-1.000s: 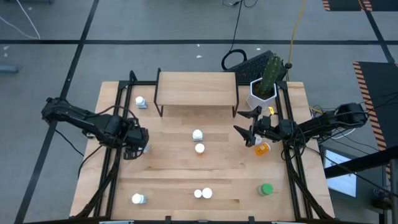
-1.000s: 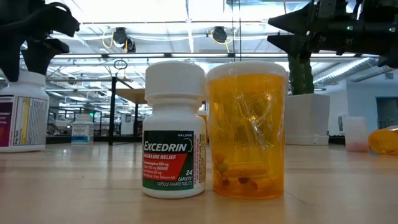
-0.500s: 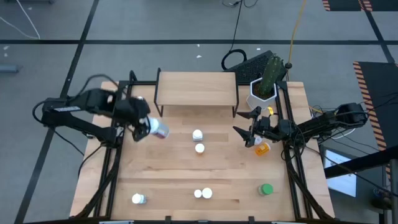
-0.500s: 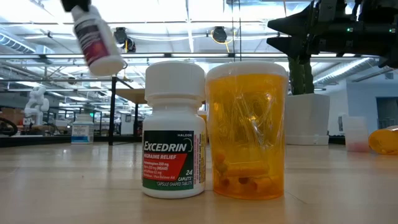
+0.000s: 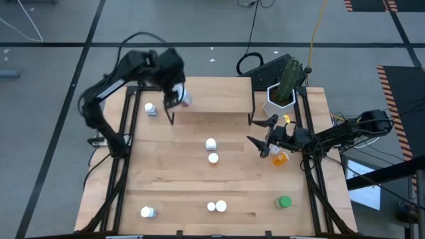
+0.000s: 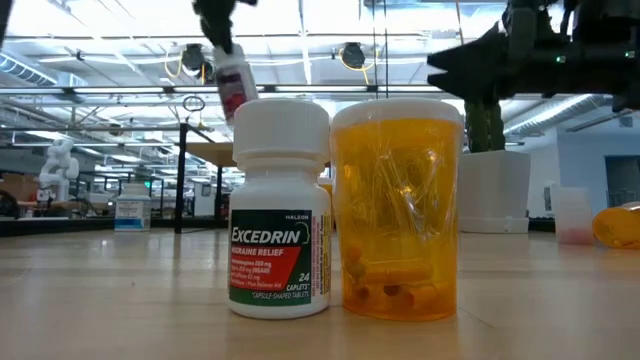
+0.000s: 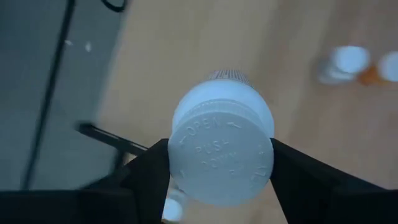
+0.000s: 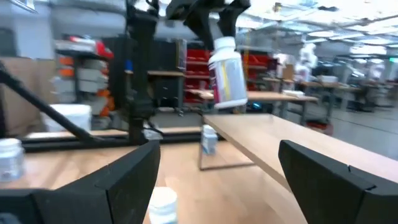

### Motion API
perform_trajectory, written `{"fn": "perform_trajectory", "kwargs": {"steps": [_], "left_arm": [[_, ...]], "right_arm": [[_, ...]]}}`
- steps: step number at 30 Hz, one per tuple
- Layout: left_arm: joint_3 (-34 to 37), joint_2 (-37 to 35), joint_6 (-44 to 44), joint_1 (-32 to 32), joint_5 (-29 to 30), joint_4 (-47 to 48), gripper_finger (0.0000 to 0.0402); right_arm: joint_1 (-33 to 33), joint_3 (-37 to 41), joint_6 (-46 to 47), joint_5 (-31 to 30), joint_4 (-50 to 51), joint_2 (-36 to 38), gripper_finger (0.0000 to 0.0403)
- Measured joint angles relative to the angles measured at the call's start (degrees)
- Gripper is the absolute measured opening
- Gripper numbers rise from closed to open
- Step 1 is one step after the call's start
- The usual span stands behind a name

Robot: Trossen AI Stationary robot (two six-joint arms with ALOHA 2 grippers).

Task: Pick and place medicine bottles onto shelf by color
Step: Put the white violet pill bottle on the shelf

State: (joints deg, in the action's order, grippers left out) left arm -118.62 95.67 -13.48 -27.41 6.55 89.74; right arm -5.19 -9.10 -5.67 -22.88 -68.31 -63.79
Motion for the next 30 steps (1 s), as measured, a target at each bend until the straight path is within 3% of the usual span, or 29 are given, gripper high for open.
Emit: {"fn": "perform_trajectory", "kwargs": {"steps": [4,13,30], "left_arm": [[-3.12,4.77,-0.16,-7.7,-3.17,-3.91,0.0245],[-3.75,9.27,-2.13,-19.68,-2.74,-3.08,0.0246],[-3.77,9.67,-6.36,-20.77,-2.4,-4.49,0.0255]], "right_arm": [[0.03,0.0,-0.87,-2.89,1.69,0.0,0.0325],[0.9,0.0,-1.73,-2.6,2.23,0.02,0.0325],[1.53,0.0,-2.56,-2.58,2.59,0.02,0.0325]]}}
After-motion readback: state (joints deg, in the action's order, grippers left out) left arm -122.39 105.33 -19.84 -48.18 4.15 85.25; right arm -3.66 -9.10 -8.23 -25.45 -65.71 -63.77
